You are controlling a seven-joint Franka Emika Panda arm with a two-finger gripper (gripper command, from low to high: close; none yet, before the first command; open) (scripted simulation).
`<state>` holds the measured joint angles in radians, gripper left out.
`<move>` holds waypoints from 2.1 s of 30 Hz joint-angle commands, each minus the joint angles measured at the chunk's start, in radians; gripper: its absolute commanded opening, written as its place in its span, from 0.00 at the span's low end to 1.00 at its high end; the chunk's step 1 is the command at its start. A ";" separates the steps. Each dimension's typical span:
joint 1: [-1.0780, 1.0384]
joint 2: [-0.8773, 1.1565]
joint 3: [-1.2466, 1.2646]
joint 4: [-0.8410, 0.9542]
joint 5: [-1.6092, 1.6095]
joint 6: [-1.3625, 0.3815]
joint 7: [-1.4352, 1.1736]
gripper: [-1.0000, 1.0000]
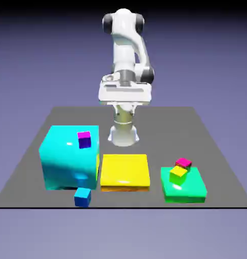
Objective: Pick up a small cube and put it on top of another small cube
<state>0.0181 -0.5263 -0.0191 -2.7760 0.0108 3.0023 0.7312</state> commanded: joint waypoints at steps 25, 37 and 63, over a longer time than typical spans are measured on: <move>0.126 0.906 -0.396 0.704 0.224 -0.720 -0.203 0.50; 0.130 1.245 -0.448 0.851 0.342 -0.774 -0.291 0.50; 0.404 0.717 0.160 0.616 -0.385 -0.837 -0.797 0.00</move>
<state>0.4222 0.1907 0.1414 -2.1604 -0.3722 2.1641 -0.0668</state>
